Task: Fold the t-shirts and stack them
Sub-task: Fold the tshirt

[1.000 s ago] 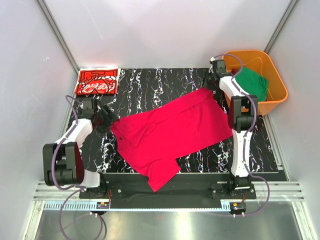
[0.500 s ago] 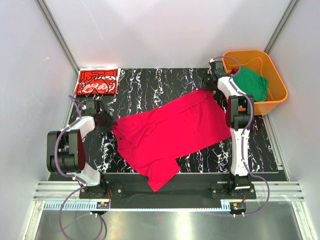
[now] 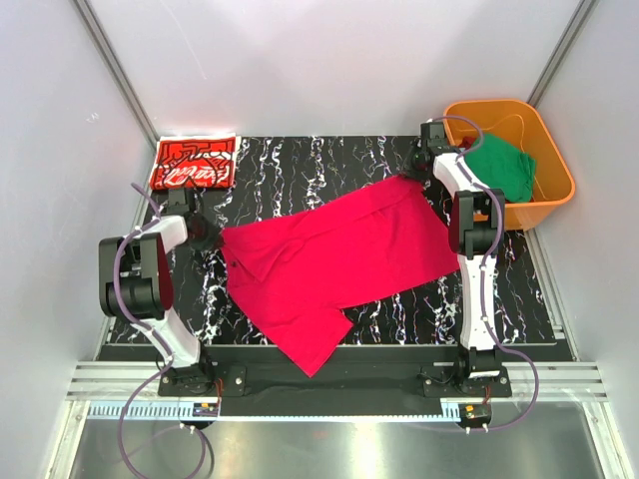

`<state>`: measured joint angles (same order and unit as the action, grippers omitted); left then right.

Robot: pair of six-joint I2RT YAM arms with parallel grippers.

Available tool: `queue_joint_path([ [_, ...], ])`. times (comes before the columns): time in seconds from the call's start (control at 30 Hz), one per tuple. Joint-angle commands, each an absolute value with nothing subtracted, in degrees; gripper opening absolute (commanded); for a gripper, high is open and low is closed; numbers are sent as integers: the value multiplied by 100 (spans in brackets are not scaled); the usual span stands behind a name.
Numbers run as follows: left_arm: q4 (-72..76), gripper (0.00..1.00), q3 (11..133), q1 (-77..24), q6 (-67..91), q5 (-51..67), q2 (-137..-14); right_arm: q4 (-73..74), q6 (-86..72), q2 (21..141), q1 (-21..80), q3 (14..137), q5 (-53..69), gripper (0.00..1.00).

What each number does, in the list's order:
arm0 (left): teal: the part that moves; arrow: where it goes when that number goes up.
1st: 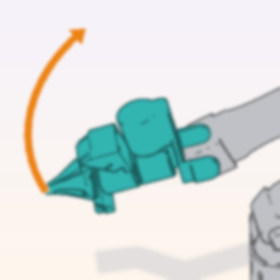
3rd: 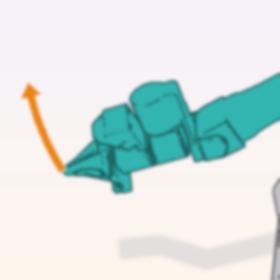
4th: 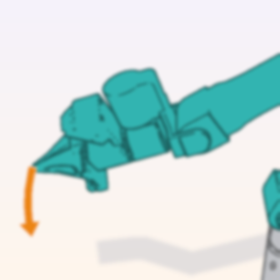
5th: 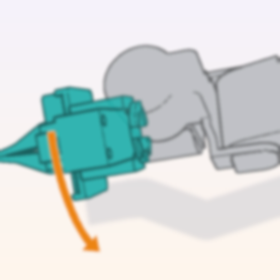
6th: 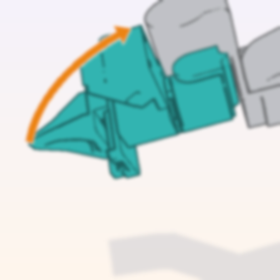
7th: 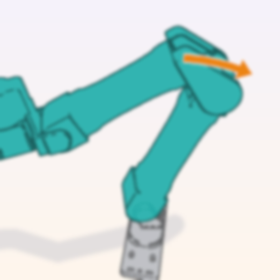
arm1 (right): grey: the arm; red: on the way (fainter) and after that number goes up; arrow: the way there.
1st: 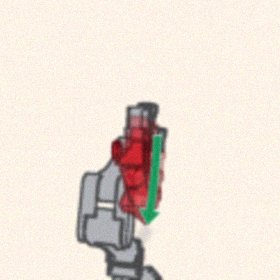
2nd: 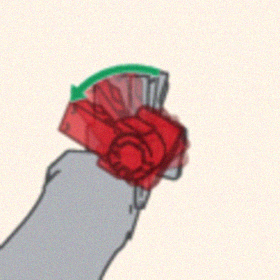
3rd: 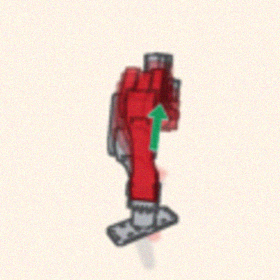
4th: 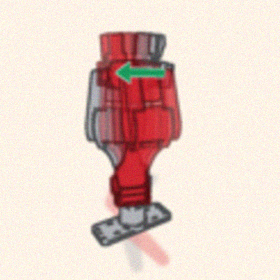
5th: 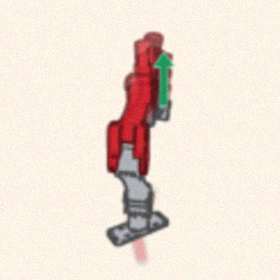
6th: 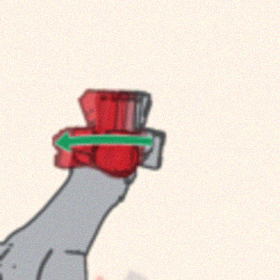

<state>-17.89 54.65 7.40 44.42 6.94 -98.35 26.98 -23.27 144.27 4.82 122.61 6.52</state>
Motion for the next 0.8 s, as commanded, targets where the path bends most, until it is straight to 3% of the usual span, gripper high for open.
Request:
queue_joint_path([
  [0.0, -1933, 0, 6046, 835, 4281, 19, -10063, 2892, -3014, 14651, 483, 12279, 343, 31],
  [0.1, -2144, 0, 6441, 826, 4044, 9, -10081, 2804, -3103, 14713, 475, 12409, 334, 33],
  [0.23, -2487, 47, 6531, 721, 3903, -535, -9574, 3075, -2770, 14923, 475, 12989, 509, 37],
  [0.27, -2583, 63, 6495, 642, 3902, -623, -9415, 3076, -2708, 14924, 475, 13060, 579, 38],
  [0.3, -2619, 66, 6365, 607, 3894, -746, -9248, 3076, -2664, 14889, 475, 13104, 684, 40],
  [0.43, -2681, 70, 5846, 221, 3727, -809, -8038, 2865, -2313, 14433, 483, 12920, 861, 50],
  [0.63, -2505, 63, 4819, -711, 3700, 147, -6638, 2892, -2214, 13407, 597, 12210, 923, 67],
  [0.77, -2417, 58, 4370, -1221, 3928, 492, -6250, 2462, -2320, 12404, 1010, 10884, 879, 68],
])
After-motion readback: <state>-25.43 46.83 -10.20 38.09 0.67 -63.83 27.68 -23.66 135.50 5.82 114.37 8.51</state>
